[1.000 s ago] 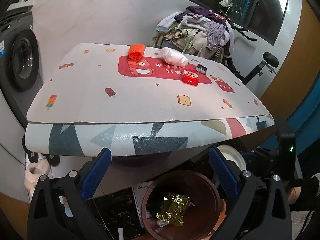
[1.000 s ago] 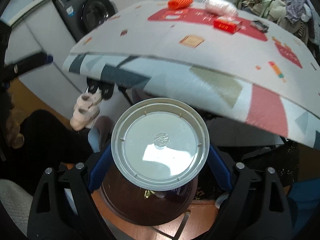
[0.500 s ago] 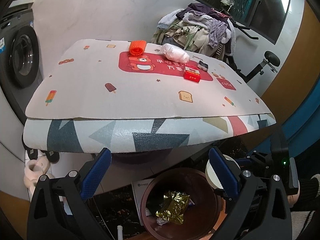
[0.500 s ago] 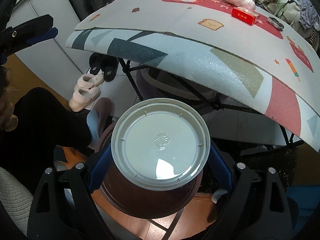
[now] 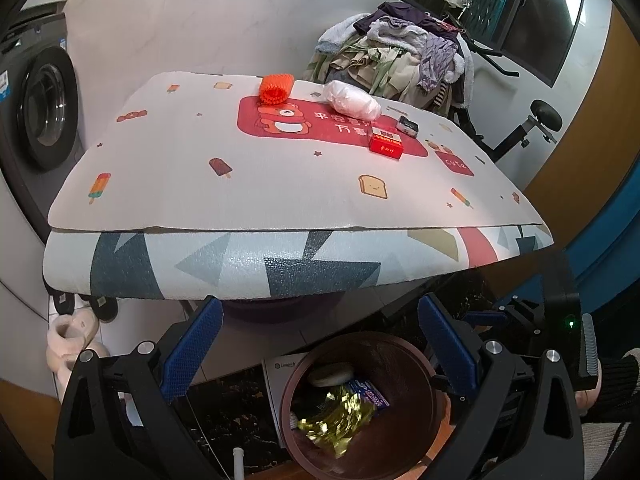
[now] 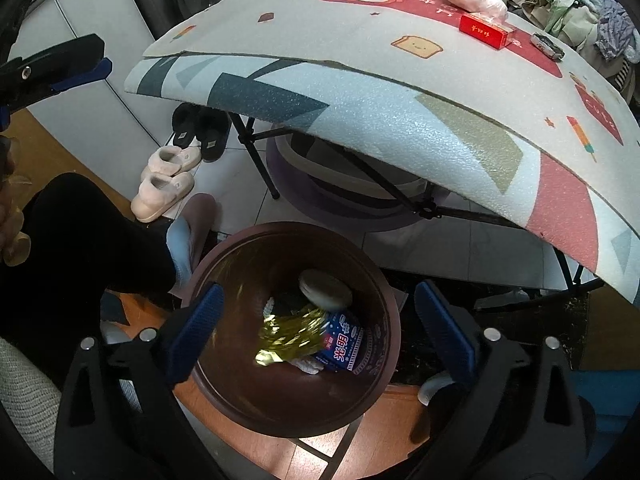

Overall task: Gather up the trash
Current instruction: 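Reach the right tool to the red Double Happiness box and grasp it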

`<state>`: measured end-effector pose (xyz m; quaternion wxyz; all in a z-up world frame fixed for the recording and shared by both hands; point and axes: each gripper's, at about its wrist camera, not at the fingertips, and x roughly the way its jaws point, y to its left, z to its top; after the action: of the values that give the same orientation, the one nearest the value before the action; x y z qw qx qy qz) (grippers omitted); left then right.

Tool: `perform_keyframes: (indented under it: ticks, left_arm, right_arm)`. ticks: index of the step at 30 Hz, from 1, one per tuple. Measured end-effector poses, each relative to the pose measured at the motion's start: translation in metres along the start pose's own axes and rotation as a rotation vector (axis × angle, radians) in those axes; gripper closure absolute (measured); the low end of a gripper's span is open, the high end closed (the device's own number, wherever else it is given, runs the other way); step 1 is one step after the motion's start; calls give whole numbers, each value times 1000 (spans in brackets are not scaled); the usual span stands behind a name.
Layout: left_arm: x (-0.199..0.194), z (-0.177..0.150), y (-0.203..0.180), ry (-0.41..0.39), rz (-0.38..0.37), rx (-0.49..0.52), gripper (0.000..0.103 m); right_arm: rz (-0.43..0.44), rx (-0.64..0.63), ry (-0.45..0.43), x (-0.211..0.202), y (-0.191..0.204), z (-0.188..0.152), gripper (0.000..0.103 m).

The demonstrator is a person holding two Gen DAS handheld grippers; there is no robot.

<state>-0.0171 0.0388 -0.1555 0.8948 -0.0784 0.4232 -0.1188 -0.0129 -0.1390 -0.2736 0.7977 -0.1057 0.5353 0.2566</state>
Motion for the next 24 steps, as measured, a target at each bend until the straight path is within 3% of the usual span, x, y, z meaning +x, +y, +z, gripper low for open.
perform_keyframes:
  ticks: [15, 24]
  left_arm:
    - [8, -1, 6, 12, 1, -21, 7]
    - [16, 3, 20, 14, 10, -48, 7]
  right_arm:
    - [-6, 25, -28, -3, -9, 4, 8]
    - [-30, 125, -87, -15, -48, 28, 8]
